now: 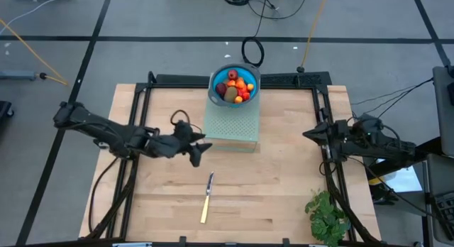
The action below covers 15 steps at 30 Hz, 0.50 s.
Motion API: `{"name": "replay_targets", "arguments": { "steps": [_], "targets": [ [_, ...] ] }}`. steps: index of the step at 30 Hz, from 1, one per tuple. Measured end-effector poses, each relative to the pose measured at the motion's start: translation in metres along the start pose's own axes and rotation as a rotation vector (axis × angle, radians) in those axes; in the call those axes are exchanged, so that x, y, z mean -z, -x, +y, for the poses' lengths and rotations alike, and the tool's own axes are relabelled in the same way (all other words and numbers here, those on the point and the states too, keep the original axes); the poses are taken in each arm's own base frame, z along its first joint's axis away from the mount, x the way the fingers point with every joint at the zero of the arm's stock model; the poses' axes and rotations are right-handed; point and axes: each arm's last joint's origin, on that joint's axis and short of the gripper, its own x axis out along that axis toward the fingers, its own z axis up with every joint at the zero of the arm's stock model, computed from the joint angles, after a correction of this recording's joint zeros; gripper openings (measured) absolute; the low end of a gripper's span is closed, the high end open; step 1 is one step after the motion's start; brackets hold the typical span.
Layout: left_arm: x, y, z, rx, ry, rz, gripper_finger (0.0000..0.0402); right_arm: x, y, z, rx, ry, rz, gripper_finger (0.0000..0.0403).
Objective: Pick & Place Fruit
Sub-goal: Put the yellow knife on the shelf
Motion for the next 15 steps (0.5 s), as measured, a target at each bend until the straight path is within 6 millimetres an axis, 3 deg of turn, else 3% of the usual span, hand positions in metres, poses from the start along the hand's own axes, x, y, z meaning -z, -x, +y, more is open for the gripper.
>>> {"name": "replay_targets", "arguments": {
  "steps": [8, 15],
  "targets": [
    [-0.007, -0.003, -0.05, -0.022, 0.01, 0.134, 0.0241, 0.002, 0.002, 0.002, -0.047, 0.008, 0.019, 0.0],
    [0.008, -0.017, -0.08, -0.044, 0.12, 0.284, 0.0241, 0.004, 0.002, 0.002, -0.047, 0.021, 0.039, 0.0]
  ]
}}
